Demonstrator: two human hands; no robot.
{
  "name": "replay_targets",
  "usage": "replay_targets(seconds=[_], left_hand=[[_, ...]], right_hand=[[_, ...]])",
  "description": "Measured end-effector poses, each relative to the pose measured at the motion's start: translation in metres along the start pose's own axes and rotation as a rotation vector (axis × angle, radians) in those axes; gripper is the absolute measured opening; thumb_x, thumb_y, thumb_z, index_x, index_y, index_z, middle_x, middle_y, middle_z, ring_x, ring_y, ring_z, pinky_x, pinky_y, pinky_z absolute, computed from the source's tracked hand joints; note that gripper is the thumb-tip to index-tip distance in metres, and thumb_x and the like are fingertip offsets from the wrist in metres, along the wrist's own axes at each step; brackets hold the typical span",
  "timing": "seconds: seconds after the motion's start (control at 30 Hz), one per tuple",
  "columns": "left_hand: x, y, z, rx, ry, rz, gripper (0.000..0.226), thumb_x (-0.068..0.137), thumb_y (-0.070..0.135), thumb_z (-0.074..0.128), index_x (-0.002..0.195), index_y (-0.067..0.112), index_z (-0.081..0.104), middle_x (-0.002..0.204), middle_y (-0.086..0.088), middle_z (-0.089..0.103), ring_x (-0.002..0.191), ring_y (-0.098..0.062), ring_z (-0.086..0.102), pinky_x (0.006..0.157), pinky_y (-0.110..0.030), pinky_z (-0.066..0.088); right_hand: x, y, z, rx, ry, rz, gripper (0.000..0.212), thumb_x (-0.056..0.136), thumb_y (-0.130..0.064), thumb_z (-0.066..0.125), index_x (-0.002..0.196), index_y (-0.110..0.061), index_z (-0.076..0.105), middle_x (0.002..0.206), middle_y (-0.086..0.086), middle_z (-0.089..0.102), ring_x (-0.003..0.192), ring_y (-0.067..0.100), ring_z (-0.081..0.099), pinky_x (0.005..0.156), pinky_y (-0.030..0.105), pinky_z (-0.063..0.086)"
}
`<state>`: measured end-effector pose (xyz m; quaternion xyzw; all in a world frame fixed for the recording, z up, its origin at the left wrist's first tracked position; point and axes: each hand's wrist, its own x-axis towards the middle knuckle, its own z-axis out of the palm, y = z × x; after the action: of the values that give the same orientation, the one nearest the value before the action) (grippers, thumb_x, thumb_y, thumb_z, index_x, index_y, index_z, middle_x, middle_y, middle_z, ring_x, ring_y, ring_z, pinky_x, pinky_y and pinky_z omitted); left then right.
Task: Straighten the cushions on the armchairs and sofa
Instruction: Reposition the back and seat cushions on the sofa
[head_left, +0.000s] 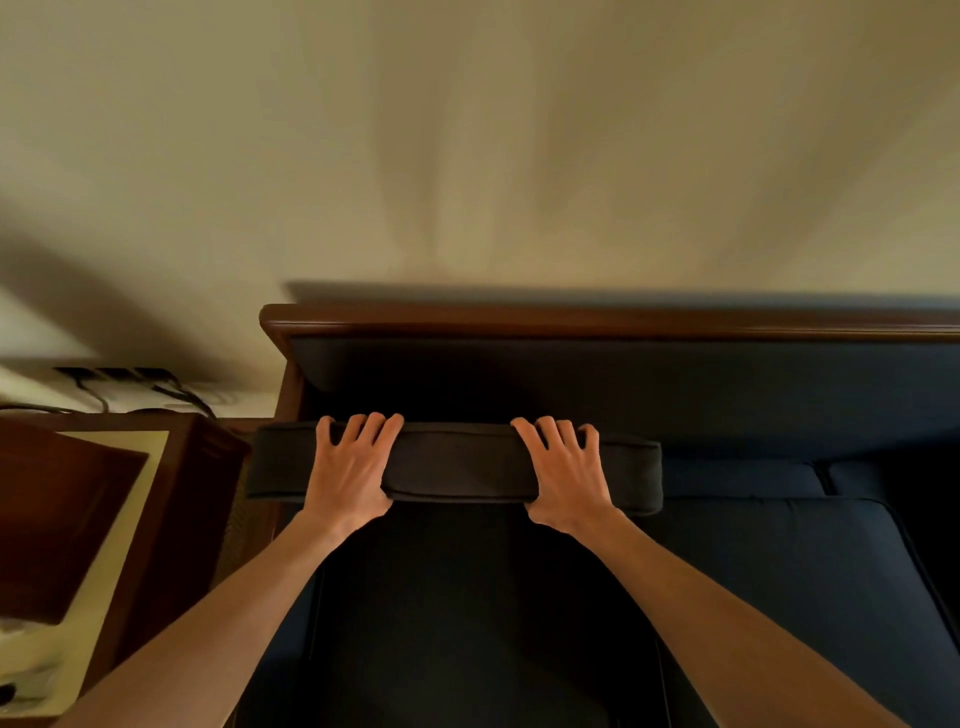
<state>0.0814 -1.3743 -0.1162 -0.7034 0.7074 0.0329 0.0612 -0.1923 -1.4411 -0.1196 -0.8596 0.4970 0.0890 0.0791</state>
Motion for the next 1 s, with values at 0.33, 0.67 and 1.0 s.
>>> replay_targets(seconds=[0.33,0.67,1.0], left_hand=[[0.069,-0.022,-0.021,-0.028,-0.054,-0.042,0.123,0.066,0.043,0.085,0.154,0.032,0.000,0.161,-0.007,0.016,0.150,-0.028,0.008,0.116,-0.061,0.014],[0.099,-0.018,-0.010,-0.039,-0.083,-0.115,0.131,0.064,0.048,0.085,0.153,0.030,-0.010,0.161,-0.008,0.011,0.150,-0.030,0.000,0.116,-0.062,0.008],[0.106,-0.011,-0.008,-0.036,-0.093,-0.105,0.130,0.068,0.047,0.082,0.152,0.032,-0.016,0.163,-0.009,-0.010,0.149,-0.034,-0.008,0.115,-0.066,0.007]], right_hand=[[0.030,0.012,0.001,-0.030,0.148,0.122,0.100,0.082,-0.028,0.074,0.156,-0.021,0.007,0.163,0.015,0.013,0.150,0.035,0.010,0.113,0.067,0.013],[0.068,0.027,-0.004,-0.055,0.048,0.099,0.093,0.094,-0.030,0.059,0.154,-0.026,-0.012,0.165,0.008,-0.007,0.151,0.029,-0.008,0.117,0.063,0.005],[0.088,0.037,-0.011,-0.001,-0.015,0.060,0.087,0.097,-0.037,0.052,0.154,-0.028,-0.014,0.164,0.004,-0.013,0.150,0.026,-0.015,0.116,0.060,-0.002]])
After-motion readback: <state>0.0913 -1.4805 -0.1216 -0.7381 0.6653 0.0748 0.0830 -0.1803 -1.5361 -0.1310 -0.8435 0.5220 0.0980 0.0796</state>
